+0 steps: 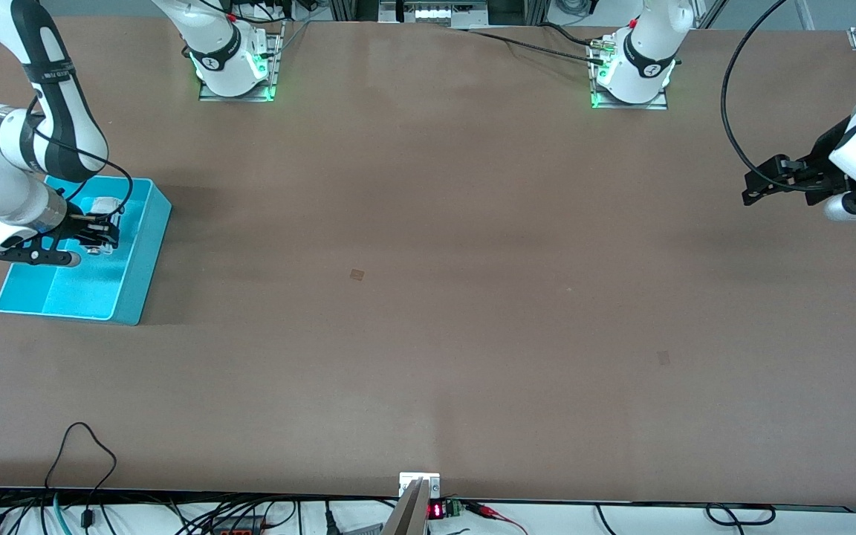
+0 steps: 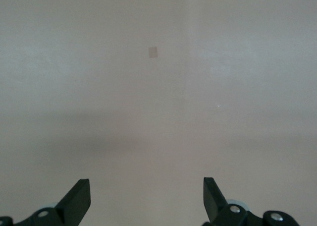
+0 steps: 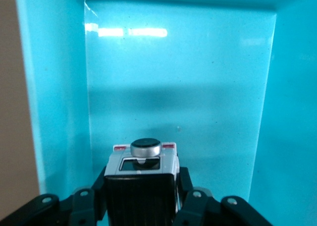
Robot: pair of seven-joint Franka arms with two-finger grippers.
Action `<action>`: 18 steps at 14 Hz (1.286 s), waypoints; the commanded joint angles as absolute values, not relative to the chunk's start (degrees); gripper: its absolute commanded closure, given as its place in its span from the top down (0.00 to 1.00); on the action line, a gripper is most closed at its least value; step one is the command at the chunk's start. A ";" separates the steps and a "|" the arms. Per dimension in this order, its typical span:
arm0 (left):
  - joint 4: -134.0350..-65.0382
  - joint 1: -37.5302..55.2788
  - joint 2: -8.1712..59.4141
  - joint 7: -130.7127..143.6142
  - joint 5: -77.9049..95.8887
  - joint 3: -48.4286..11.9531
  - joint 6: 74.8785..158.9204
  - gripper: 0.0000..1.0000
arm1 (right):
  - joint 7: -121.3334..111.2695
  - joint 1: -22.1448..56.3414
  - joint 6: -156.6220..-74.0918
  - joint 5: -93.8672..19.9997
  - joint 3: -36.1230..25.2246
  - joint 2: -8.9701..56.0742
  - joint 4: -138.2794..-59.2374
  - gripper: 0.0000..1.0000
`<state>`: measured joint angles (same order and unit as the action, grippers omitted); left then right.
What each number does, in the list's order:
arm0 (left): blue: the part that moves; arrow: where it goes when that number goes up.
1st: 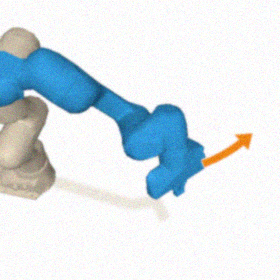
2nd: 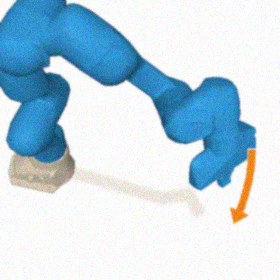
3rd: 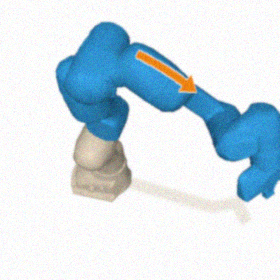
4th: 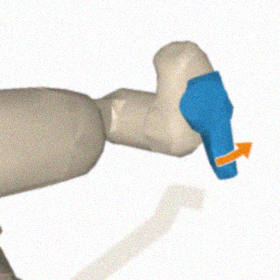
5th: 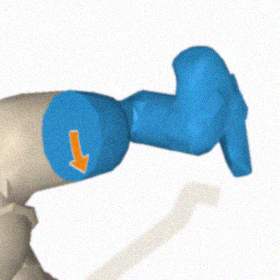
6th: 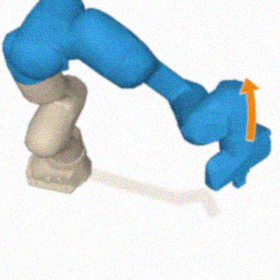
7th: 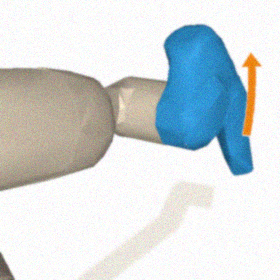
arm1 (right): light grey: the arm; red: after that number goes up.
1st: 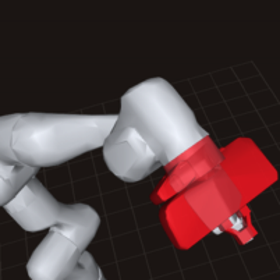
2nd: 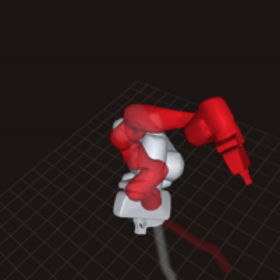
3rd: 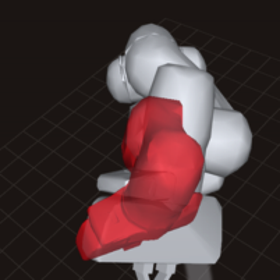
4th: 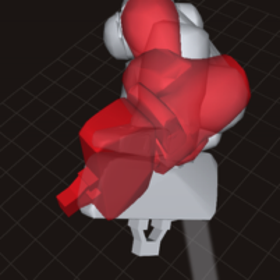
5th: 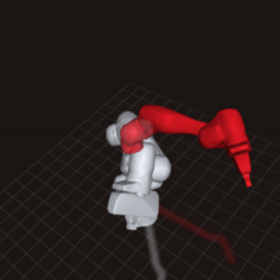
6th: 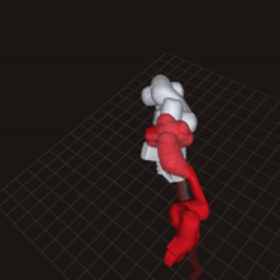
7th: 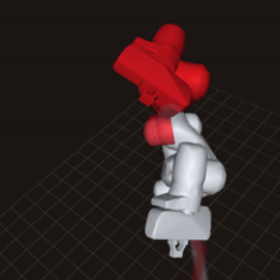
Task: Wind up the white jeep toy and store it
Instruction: 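Move the jeep over the turquoise bin and lower it inside, then open the right gripper to release the jeep in the bin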
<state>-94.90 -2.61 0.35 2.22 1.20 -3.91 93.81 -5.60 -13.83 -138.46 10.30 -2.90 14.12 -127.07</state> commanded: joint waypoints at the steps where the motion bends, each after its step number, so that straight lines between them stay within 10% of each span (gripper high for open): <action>1: -95.54 -2.81 -0.97 1.85 1.93 -4.83 93.25 1.00 | -5.45 -14.94 -140.89 10.02 -2.64 14.76 -128.58 0.03; 18: -97.02 -7.11 -2.11 2.11 2.02 -4.22 93.17 1.00 | -7.03 -16.96 -143.09 10.28 -2.64 19.25 -129.02 0.19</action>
<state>-94.93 -5.25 0.07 2.29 1.20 -3.96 93.57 -5.91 -16.25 -142.59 10.31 -3.06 19.71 -128.69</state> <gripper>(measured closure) 0.000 0.432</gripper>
